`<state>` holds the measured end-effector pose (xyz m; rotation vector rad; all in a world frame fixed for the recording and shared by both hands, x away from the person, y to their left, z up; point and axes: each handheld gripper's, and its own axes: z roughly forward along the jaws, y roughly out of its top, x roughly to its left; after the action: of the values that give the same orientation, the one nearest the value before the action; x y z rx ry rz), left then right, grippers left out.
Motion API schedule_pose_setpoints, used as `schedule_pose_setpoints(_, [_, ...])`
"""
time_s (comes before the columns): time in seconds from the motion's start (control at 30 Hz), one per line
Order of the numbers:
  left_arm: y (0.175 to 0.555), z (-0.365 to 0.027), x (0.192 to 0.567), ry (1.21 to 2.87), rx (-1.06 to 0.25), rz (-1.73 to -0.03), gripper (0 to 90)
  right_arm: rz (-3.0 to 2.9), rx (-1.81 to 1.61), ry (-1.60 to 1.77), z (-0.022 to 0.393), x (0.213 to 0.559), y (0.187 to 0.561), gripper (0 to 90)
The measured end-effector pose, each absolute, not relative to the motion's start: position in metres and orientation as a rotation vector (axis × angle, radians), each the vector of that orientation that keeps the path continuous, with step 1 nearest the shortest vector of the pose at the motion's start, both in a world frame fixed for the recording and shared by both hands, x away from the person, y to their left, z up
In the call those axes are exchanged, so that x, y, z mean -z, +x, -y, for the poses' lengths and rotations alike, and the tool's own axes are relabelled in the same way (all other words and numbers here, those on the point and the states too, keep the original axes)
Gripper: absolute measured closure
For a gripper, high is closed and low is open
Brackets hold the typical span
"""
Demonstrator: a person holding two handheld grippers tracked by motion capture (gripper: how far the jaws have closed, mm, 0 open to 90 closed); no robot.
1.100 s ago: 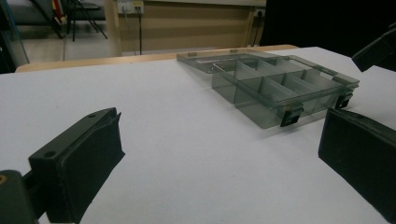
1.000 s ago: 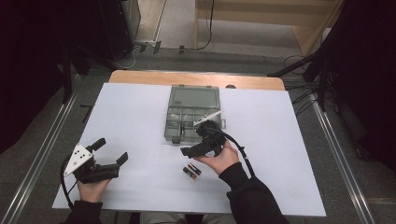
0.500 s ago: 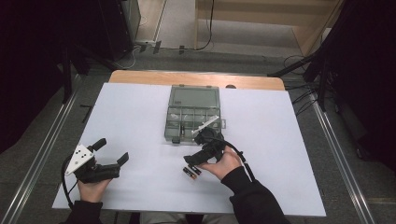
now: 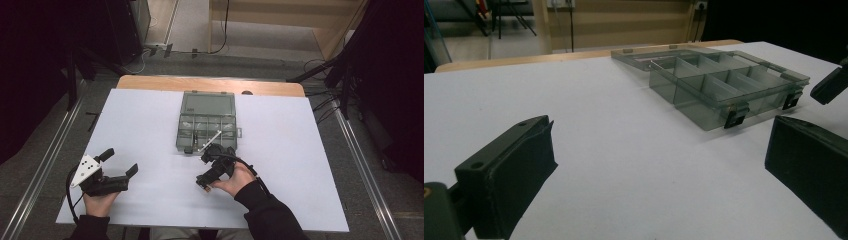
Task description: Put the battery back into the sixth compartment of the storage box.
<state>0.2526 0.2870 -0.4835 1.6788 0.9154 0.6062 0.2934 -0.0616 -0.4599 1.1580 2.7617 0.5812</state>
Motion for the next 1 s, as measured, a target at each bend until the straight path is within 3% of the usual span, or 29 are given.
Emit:
schedule_pose_setpoints(0.27, [0.2521,-0.2869,0.4832,1.674,-0.608,-0.914,0.0,-2.780,-0.532,1.158,0.0595,0.4630,0.2930,10.4])
schedule_pose_setpoints(0.77, [0.2522,-0.2871,0.4833,1.674,-0.603,-0.915,0.0,-2.790,-0.456,1.125,0.0549,0.4663,0.2892,29.1])
schedule_pose_setpoints(1.0, [0.2526,-0.2872,0.4835,1.677,-0.601,-0.915,0.0,-2.800,-0.402,1.078,0.0518,0.4685,0.2874,45.7])
